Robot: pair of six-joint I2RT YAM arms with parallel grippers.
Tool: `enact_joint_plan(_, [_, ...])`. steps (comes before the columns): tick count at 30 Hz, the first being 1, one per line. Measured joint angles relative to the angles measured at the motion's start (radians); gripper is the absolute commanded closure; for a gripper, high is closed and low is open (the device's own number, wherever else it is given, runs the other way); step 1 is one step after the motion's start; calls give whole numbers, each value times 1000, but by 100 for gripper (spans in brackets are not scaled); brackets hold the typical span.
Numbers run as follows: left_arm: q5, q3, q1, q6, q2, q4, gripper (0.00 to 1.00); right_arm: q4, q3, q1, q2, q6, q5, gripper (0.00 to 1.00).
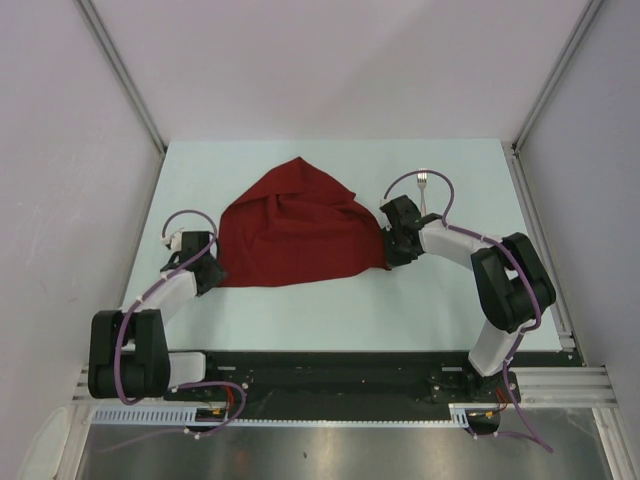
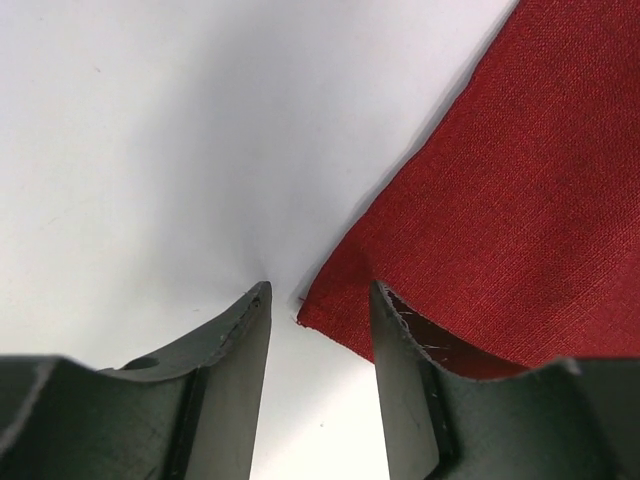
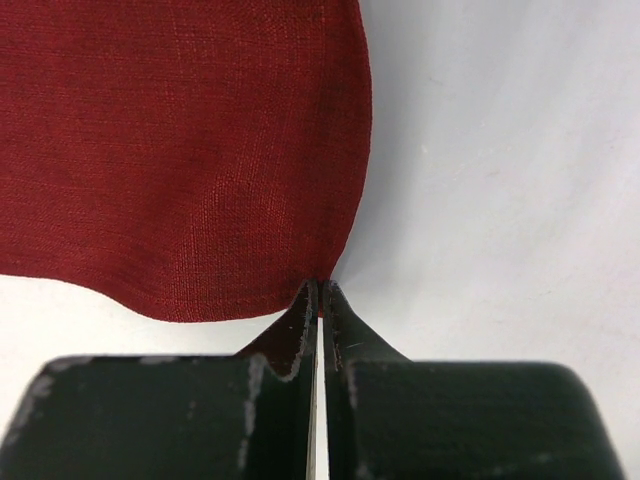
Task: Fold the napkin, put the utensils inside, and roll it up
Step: Flatten the napkin out
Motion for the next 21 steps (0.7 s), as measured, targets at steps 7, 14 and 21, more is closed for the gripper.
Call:
enact_joint_plan(7, [3, 11, 0, 2, 26, 16, 61, 7, -8, -1, -21, 0, -25, 100])
enact_joint_plan(14, [35, 11, 0, 11, 39, 50, 78, 13, -17, -6, -38, 0, -46, 100])
enact_joint_plan(21, [117, 14, 0, 28, 75, 121, 100, 18, -18, -9, -39, 0, -55, 100])
